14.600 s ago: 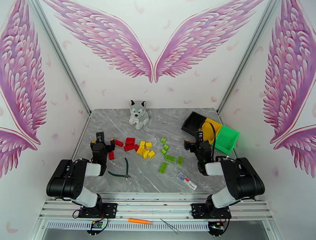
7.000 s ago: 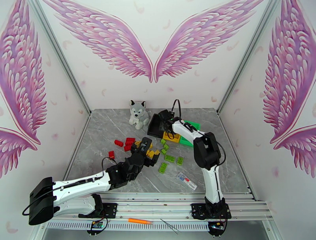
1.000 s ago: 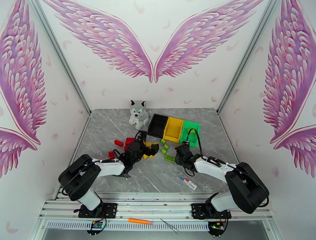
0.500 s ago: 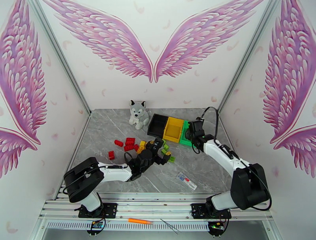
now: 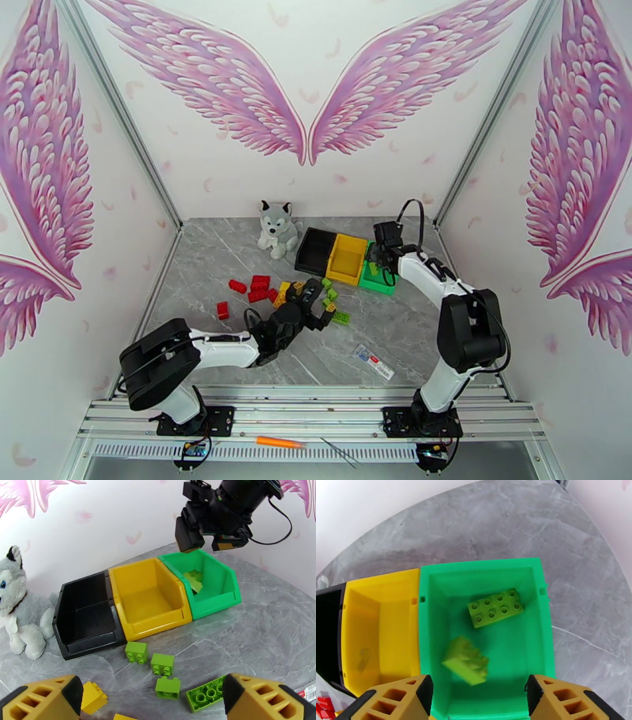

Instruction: Sort the legos into containers by color

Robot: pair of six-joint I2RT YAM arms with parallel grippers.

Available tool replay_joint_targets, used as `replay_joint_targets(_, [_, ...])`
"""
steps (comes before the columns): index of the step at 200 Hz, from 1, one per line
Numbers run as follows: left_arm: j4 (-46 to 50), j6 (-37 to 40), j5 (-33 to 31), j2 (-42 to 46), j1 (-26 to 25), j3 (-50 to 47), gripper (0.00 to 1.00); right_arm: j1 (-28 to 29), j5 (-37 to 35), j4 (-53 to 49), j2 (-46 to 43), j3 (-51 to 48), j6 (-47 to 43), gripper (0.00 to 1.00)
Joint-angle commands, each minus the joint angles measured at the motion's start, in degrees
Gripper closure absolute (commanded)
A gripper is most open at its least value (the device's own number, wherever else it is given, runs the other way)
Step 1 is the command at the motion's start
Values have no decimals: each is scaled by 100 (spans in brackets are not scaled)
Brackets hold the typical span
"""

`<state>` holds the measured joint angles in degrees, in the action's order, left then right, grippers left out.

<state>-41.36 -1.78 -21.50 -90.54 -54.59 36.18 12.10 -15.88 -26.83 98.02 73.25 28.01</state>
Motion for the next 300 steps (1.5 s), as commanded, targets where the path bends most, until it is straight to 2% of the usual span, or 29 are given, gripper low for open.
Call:
replay_joint_targets(1, [98, -476, 209, 303, 298, -167, 1, 380, 137, 108, -591, -479, -237, 25])
replay_joint_targets(30, [36, -1069, 661, 375, 776, -293, 1, 907, 429, 361, -1052, -1319, -370, 19])
replay_joint_targets(63, [-133, -1579, 1069, 285, 1195, -383, 1, 1229, 1219, 793, -1163, -2056, -421, 15])
replay_joint_targets(85, [-144, -1657, 1130, 224, 1267, -356, 1, 1474, 1569, 1065, -996, -2258, -440, 15])
replay_joint_targets(155, [-188, -1739, 1200, 177, 1380, -377, 1, 1872, 1793, 1458, -213, -2175, -399, 13])
replay_joint_targets(196, [-190, -1790, 1193, 463, 1562, -609, 1, 2156, 1886, 1690, -266, -2443, -207, 13])
replay_joint_targets(251, [-161, -1835, 1191, 678, 1695, -771, 1, 2740, 1567, 1593, -447, -2656, 73, 16])
replay_joint_targets(268, [-161, -1852, 1209, 663, 1703, -775, 1, 2921, 1119, 1418, -461, -2666, 237, 19])
replay_joint_targets(300, [-170, -1878, 1218, 617, 1710, -766, 1, 3117, 275, 1116, -317, -2599, 523, 30])
